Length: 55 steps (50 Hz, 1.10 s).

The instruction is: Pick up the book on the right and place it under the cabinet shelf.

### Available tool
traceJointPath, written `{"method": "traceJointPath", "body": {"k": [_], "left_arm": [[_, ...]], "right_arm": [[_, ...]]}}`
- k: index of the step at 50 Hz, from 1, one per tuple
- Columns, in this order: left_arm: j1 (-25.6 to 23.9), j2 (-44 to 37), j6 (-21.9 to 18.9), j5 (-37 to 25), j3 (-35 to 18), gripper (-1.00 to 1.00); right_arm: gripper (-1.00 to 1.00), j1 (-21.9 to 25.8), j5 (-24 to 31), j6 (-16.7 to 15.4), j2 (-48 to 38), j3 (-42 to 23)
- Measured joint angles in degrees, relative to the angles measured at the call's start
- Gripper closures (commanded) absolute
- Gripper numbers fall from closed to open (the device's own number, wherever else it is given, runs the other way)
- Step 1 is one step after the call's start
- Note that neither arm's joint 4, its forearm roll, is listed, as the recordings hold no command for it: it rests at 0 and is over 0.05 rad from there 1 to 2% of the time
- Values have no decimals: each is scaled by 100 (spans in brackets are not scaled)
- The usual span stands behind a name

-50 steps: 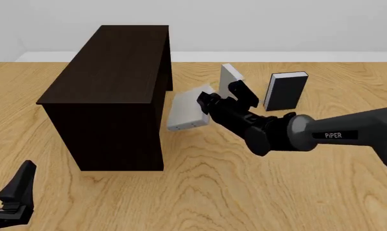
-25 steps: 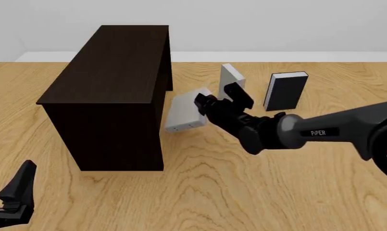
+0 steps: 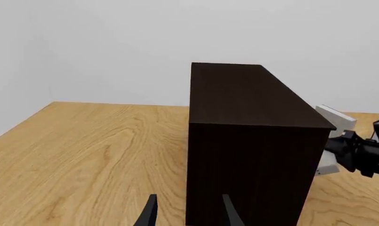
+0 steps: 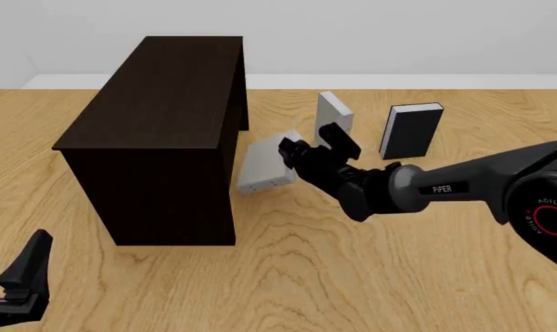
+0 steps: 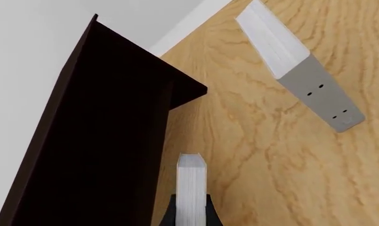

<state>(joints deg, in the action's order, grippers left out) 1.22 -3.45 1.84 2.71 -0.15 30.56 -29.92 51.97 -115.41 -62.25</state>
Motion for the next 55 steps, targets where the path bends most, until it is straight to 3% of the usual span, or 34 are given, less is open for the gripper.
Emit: {"method": "traceJointPath", "body": {"k": [37, 55], "left_arm": [[2, -26, 10, 20, -4, -100], [2, 22, 23, -14, -4, -100]], "right_arm": [[100, -101, 15, 61, -354, -344], [100, -146, 227, -117, -467, -532]]}}
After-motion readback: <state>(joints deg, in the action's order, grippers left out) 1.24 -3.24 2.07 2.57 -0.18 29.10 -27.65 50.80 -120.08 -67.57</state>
